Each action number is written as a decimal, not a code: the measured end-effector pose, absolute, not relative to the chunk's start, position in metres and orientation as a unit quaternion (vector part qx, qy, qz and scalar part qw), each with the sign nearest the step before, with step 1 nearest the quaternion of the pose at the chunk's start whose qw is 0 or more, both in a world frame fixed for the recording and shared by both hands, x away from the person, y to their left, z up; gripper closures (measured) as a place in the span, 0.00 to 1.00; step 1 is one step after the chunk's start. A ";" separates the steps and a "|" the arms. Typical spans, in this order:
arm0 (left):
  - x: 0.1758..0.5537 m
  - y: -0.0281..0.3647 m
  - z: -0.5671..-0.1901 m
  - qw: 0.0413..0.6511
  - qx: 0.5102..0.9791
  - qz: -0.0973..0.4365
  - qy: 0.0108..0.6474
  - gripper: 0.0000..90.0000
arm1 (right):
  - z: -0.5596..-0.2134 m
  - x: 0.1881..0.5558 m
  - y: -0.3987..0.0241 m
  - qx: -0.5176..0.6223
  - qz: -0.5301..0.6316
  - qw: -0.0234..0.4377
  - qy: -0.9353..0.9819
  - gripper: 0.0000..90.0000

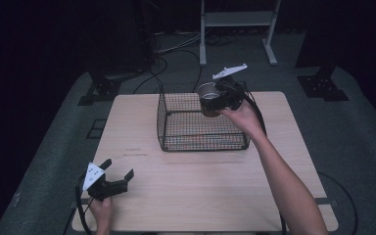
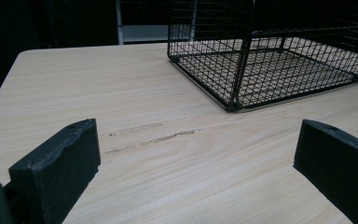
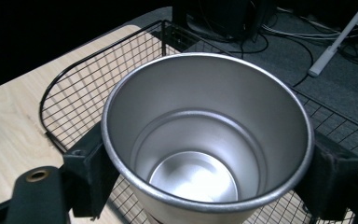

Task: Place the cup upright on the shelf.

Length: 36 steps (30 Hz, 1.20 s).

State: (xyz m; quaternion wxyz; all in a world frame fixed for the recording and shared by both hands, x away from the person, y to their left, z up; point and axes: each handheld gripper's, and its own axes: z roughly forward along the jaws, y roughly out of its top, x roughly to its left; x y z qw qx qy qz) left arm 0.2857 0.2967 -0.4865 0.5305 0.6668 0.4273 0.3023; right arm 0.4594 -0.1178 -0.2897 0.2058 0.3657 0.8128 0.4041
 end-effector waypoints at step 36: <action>0.286 0.298 -0.486 0.534 0.665 0.300 0.428 0.00 | -0.357 0.527 -0.099 0.427 0.336 0.176 0.821 0.20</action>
